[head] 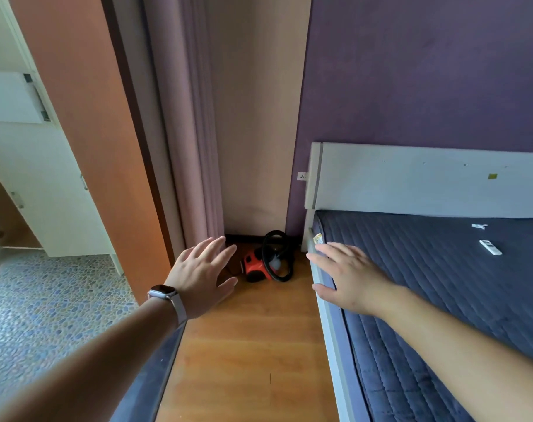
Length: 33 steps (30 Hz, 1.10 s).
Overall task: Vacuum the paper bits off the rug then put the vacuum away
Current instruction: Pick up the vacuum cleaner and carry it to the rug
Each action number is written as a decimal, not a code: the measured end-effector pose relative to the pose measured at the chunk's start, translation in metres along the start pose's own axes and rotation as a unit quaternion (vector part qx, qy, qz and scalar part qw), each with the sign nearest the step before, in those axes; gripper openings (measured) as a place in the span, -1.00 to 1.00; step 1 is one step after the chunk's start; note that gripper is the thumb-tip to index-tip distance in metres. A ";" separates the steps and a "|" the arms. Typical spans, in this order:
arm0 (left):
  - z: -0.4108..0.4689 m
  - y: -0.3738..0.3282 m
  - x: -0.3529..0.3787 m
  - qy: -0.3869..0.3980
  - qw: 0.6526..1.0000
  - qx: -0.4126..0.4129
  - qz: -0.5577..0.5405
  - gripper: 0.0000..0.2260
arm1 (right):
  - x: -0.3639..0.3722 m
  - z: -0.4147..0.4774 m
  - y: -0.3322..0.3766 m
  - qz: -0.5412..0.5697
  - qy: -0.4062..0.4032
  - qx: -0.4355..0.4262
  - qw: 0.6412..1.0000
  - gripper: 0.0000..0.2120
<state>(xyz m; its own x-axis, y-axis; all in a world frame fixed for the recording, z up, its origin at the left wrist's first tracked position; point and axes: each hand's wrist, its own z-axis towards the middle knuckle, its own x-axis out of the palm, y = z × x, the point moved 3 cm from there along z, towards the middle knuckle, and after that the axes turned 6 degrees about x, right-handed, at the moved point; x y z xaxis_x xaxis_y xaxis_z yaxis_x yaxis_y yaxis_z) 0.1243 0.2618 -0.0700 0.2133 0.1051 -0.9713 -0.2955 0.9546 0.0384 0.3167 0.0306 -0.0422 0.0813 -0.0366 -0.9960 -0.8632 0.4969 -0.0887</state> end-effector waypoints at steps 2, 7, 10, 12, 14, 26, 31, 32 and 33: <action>0.016 0.014 0.008 0.002 1.000 0.001 -0.009 -0.33 | 0.000 0.019 0.002 0.005 0.001 0.009 1.000 -0.38; 0.059 0.030 0.026 0.007 1.000 0.018 -0.021 -0.37 | 0.008 0.058 -0.008 0.021 0.018 0.026 0.999 -0.29; 0.089 0.035 0.038 0.007 0.999 0.021 -0.034 -0.39 | 0.015 0.081 -0.024 0.029 0.014 0.030 0.999 -0.35; 0.107 0.036 0.051 0.017 0.999 0.024 -0.034 -0.39 | 0.024 0.099 -0.036 0.036 0.012 0.029 0.999 -0.39; 0.126 0.036 0.064 0.029 0.999 0.022 -0.033 -0.39 | 0.036 0.120 -0.050 0.038 0.019 0.027 0.999 -0.38; 0.283 0.047 0.133 0.095 0.995 -0.034 -0.011 -0.40 | 0.093 0.279 -0.155 0.101 0.034 -0.015 0.994 -0.40; 0.337 0.044 0.159 0.116 0.992 -0.055 -0.012 -0.39 | 0.110 0.339 -0.195 0.107 0.045 -0.039 0.992 -0.41; 0.345 0.045 0.164 0.121 0.991 -0.057 -0.013 -0.39 | 0.114 0.349 -0.200 0.108 0.049 -0.041 0.992 -0.41; 0.352 0.046 0.167 0.125 0.990 -0.061 -0.015 -0.40 | 0.116 0.357 -0.204 0.111 0.053 -0.041 0.992 -0.41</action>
<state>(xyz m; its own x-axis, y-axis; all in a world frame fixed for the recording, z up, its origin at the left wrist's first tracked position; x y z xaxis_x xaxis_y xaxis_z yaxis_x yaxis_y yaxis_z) 0.4736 0.4216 -0.1479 -0.0084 -0.0102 -0.9999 -0.4058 0.9139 -0.0059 0.6800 0.2347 -0.1370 -0.1641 -0.0272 -0.9861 -0.8920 0.4310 0.1366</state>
